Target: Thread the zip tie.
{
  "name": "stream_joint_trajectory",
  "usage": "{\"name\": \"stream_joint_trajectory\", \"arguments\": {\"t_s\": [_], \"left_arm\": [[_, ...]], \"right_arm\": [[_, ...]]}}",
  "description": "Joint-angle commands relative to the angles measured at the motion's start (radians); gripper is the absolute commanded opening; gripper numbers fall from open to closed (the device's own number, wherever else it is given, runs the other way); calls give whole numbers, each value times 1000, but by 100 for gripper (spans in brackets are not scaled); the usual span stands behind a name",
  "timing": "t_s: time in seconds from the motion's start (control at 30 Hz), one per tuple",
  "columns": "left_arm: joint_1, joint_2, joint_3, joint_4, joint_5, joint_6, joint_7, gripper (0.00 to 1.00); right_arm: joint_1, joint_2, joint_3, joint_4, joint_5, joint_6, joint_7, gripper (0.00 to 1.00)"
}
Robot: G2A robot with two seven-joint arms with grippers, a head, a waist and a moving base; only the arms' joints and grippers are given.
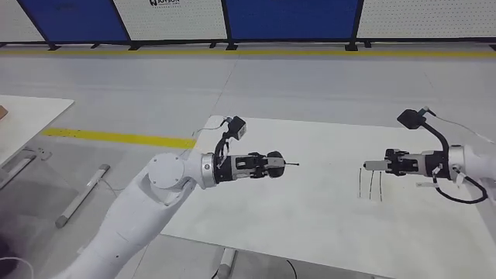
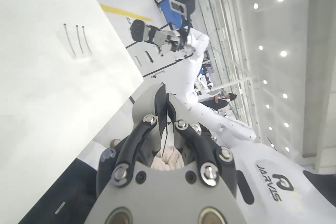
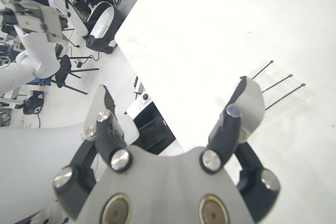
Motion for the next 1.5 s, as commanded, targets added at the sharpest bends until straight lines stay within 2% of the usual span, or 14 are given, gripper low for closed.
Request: {"name": "stream_joint_trajectory", "arguments": {"t_s": [0.0,0.13,0.3,0.83,0.87,0.9,1.0,1.33,1.4,1.47], "left_arm": [[-14,-5,33,46,6,8,1,0],[-51,-20,109,127,28,5,7,0],[-94,-33,156,180,25,-5,0,0],[-94,-35,163,175,22,-5,0,0],[-91,-35,165,166,13,-8,-14,0],[-88,-35,165,164,-23,-7,-58,0],[-88,-30,140,175,-72,-2,-116,0],[-88,-30,140,175,-72,-2,-116,0],[-88,-30,140,175,-72,-2,-116,0],[-88,-30,140,175,-72,-2,-116,0]], "right_arm": [[0,0,0,0,0,0,0,100],[0,0,0,0,0,0,0,100],[0,0,0,0,0,0,0,100],[0,0,0,0,0,0,0,100],[0,0,0,0,0,0,0,100],[0,0,0,0,0,0,0,100],[0,0,0,0,0,0,0,100],[0,0,0,0,0,0,0,100],[2,4,-8,-47,-67,-30,0,100],[9,16,-47,-64,-85,-104,0,100]]}}
